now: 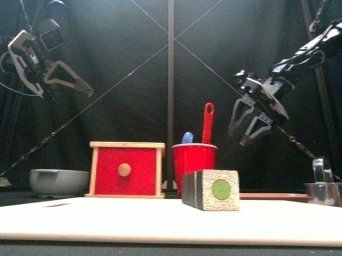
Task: Place sushi on board then cut the sushi with the knife then place the pieces on the plate
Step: Pick knife at handle with right hand
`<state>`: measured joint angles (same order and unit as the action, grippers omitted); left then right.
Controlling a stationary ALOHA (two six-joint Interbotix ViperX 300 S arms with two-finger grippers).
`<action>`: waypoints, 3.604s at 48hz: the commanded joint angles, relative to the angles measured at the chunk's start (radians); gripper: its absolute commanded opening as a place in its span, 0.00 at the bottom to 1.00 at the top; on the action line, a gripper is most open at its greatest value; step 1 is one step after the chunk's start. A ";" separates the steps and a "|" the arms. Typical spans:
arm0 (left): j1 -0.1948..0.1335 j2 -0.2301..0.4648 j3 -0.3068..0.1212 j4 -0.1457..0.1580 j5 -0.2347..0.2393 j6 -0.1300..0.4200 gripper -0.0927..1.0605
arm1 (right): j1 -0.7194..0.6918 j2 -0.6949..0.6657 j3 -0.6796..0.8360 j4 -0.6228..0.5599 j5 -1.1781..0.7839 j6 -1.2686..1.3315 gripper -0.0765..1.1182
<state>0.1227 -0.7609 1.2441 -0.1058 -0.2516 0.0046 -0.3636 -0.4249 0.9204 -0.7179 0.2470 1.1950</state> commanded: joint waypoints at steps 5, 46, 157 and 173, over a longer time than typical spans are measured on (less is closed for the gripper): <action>0.011 0.003 -0.028 -0.002 -0.009 -0.002 0.06 | -0.014 -0.031 -0.054 0.014 0.028 -0.117 0.82; 0.031 0.003 -0.023 -0.002 -0.009 0.000 0.06 | -0.034 -0.094 -0.186 0.275 0.155 -0.707 0.82; 0.038 0.003 -0.014 0.000 -0.009 0.002 0.06 | 0.052 0.499 -1.026 0.746 1.072 -1.617 0.82; 0.038 0.003 -0.009 0.000 -0.009 0.003 0.06 | 0.110 0.601 -1.104 0.615 1.154 -1.614 0.82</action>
<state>0.1580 -0.7609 1.2471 -0.1074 -0.2516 0.0061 -0.2654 0.1948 -0.1457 -0.0890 1.3944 -0.4172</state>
